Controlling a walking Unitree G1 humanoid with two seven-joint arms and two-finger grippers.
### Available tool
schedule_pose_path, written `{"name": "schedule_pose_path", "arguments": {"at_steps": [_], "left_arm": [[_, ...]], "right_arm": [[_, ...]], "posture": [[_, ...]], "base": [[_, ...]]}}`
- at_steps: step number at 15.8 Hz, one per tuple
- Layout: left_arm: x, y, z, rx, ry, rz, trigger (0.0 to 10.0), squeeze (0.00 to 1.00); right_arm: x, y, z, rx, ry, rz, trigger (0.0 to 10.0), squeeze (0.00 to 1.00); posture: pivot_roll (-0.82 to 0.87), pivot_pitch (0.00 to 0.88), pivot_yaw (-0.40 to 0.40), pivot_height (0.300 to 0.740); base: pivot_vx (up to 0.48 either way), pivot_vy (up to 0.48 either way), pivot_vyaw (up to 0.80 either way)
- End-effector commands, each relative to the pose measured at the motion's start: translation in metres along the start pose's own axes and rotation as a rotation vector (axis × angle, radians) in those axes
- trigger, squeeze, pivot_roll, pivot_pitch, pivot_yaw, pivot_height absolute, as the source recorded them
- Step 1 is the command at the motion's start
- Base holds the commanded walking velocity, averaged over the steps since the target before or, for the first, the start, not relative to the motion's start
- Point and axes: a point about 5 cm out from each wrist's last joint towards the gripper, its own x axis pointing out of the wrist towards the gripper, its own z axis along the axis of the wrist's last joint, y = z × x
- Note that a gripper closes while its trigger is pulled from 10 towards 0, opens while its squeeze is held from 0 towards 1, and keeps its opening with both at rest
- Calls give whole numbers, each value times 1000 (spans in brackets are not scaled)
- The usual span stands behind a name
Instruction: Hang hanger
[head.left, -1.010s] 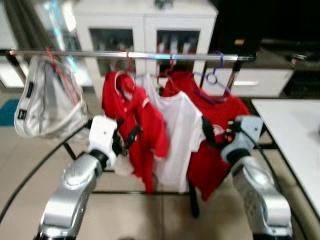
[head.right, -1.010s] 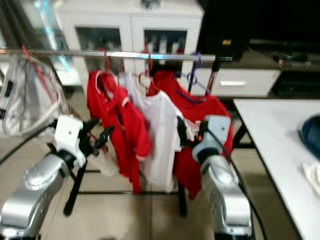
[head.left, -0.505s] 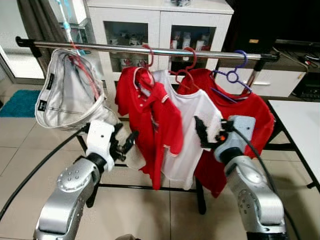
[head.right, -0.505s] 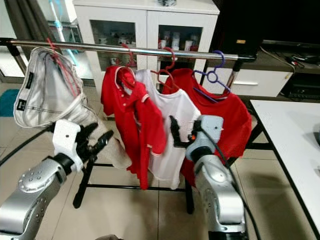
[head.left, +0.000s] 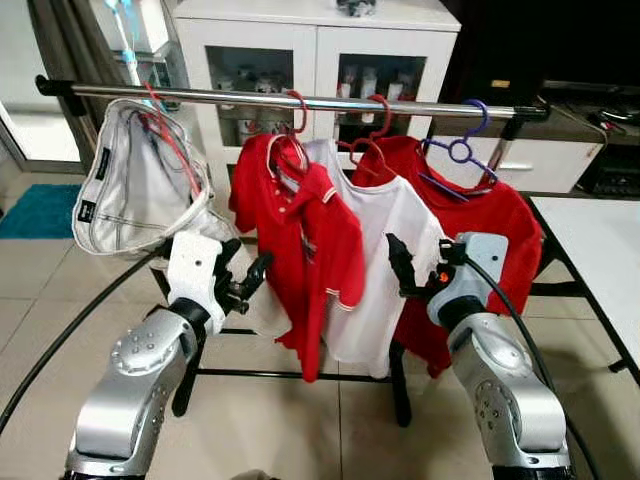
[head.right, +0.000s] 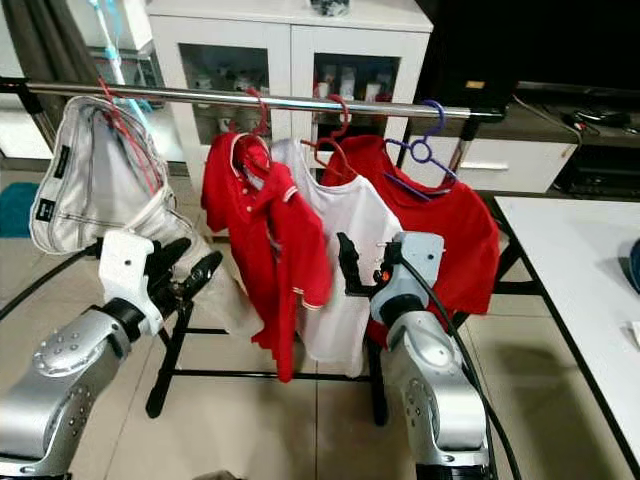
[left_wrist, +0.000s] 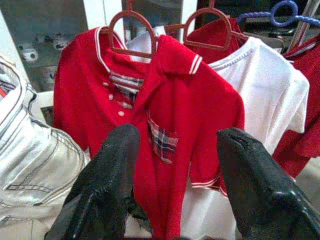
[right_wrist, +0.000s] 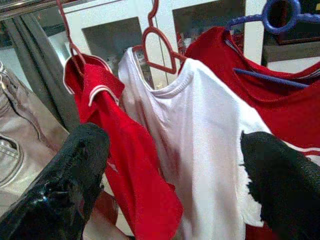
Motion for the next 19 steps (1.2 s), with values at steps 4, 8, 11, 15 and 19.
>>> {"name": "schedule_pose_path", "arguments": {"at_steps": [4,8,11,15,19], "left_arm": [[3,1,1,4,-1,8,10000,0],[-1,-2,0,1,15,-1,10000,0],[0,-2,0,9,20,-7,10000,0],[1,-3,-1,2,21,-15,10000,0],[2,-6,-2,3,23,-26,10000,0]], "right_arm": [[-2,-4,0,-5,6,-13,10000,1000],[-7,1,-4,-19,31,3,10000,1000],[-5,-1,-3,-21,28,-8,10000,1000],[-6,-1,-4,-21,39,-19,10000,1000],[-5,-2,-4,-43,47,-13,10000,1000]], "posture": [[18,0,9,740],[21,0,7,740],[17,0,15,740],[4,0,16,740],[6,0,10,740]], "base": [[0,0,0],[0,0,0],[0,241,342],[0,0,0],[0,276,0]]}}
